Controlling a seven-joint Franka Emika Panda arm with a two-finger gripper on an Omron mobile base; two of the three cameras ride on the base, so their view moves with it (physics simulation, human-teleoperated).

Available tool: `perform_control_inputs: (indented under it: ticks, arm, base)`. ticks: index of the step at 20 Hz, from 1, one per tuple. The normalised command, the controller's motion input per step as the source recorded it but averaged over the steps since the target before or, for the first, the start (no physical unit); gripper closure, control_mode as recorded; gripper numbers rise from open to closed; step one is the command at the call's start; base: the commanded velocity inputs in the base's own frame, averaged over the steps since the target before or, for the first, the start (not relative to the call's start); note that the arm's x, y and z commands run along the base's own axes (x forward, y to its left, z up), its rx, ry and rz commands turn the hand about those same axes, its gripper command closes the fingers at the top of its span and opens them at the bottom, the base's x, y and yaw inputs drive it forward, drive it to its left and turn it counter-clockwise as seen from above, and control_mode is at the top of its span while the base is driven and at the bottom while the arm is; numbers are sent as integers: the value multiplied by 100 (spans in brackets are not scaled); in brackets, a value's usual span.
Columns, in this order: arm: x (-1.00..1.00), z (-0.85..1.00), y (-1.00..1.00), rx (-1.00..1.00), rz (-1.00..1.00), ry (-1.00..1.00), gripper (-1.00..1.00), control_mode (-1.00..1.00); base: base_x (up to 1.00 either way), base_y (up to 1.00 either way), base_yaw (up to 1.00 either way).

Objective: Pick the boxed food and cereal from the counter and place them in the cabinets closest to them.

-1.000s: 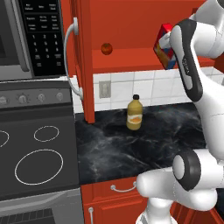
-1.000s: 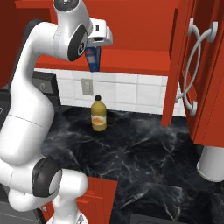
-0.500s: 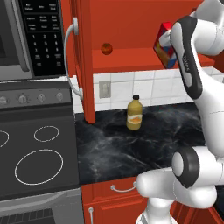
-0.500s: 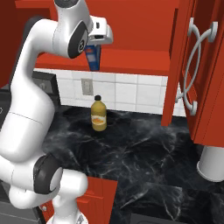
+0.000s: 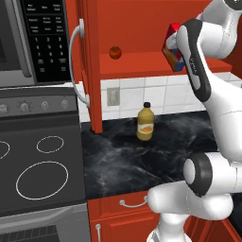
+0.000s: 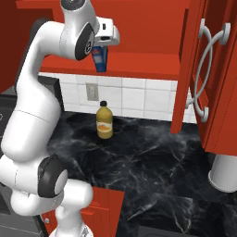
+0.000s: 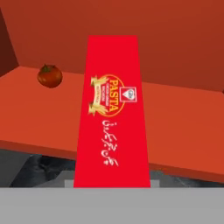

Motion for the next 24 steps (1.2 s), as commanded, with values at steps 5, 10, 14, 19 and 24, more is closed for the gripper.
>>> perform_control_inputs:
  ticks: [5, 10, 14, 19, 24]
  arm:
    - [37, 0, 10, -1, -3, 0, 100, -100]
    - [32, -1, 8, -1, -2, 0, 100, -100]
    - [32, -4, 6, 0, -2, 0, 100, -100]
    - [34, -5, 2, 0, -2, 0, 100, -100]
    - [33, -4, 0, 0, -1, 0, 100, -100]
  base:
    - [0, 0, 0]
    - [0, 0, 0]
    - [0, 0, 0]
    - [0, 0, 0]
    - [0, 0, 0]
